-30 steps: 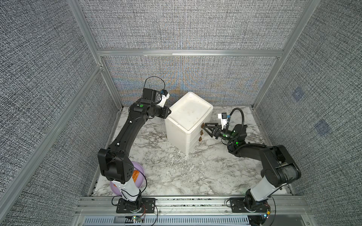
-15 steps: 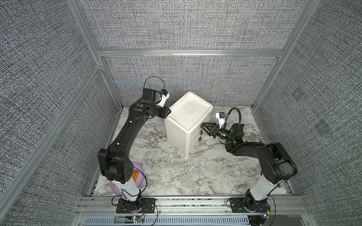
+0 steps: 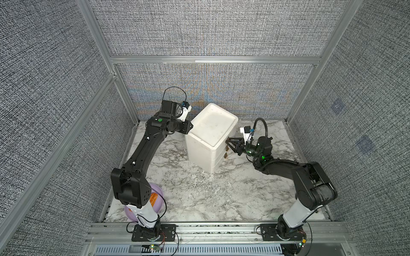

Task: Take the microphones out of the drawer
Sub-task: Open the drawer in the storage box.

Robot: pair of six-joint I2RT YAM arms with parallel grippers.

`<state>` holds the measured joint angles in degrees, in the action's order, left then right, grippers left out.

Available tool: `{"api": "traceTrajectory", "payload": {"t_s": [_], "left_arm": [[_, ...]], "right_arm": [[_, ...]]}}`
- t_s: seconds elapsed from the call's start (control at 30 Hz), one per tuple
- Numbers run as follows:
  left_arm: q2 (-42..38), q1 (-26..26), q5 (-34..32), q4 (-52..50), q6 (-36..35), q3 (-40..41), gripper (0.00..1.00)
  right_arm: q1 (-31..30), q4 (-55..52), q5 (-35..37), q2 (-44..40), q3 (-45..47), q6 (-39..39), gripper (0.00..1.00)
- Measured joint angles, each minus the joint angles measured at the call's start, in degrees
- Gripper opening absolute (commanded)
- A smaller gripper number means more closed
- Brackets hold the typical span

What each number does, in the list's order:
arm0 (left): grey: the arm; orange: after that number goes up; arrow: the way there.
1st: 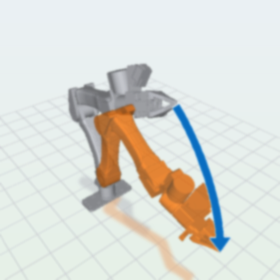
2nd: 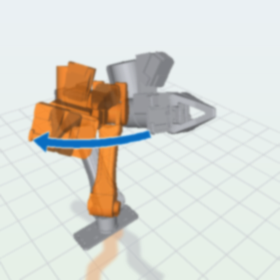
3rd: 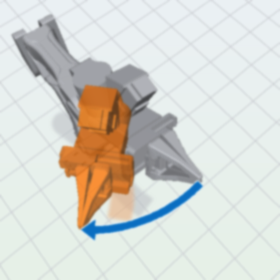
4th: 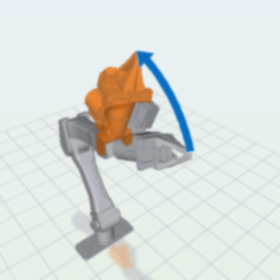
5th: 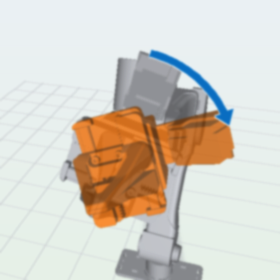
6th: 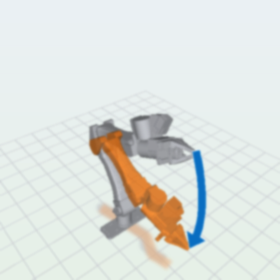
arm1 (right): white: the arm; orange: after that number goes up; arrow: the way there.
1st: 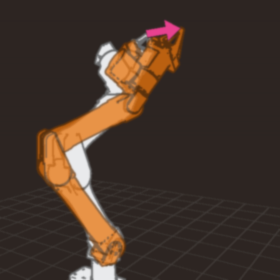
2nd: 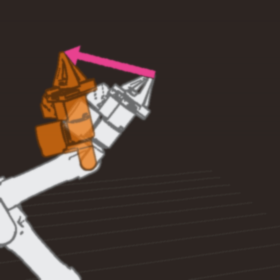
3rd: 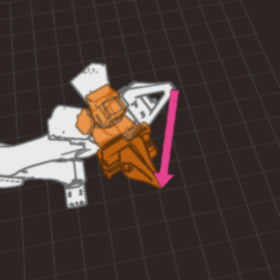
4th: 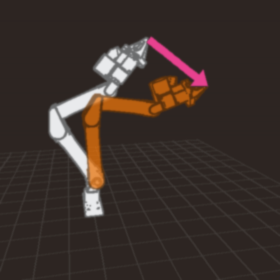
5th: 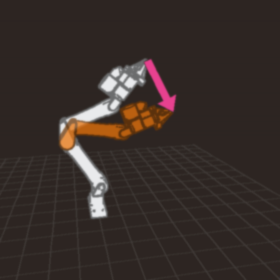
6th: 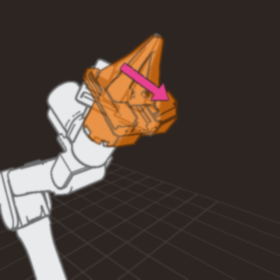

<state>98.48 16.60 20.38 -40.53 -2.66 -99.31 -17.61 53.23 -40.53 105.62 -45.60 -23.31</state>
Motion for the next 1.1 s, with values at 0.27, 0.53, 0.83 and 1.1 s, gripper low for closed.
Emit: {"api": "traceTrajectory", "payload": {"t_s": [0.27, 0.53, 0.83, 1.1], "left_arm": [[-0.02, -0.15, -0.72, -0.17, -0.35, 0.0, 0.29], [-0.48, -0.15, -0.9, 0.46, -0.37, 0.81, 0.29], [-0.57, -0.11, -1.4, 0.76, -0.33, 0.98, 0.28], [-0.57, -0.09, -1.57, 0.76, -0.33, 0.98, 0.28]], "right_arm": [[0.0, -5.64, -0.66, 0.55, -3.1, 4.33, 0.12], [0.0, -9.57, -0.48, -0.63, -3.74, 7.37, 0.0], [1.51, -11.58, -1.38, -3.65, -1.75, 8.24, 0.0], [3.26, -12.87, -1.14, -8.98, 3.23, 8.68, 0.0]]}}
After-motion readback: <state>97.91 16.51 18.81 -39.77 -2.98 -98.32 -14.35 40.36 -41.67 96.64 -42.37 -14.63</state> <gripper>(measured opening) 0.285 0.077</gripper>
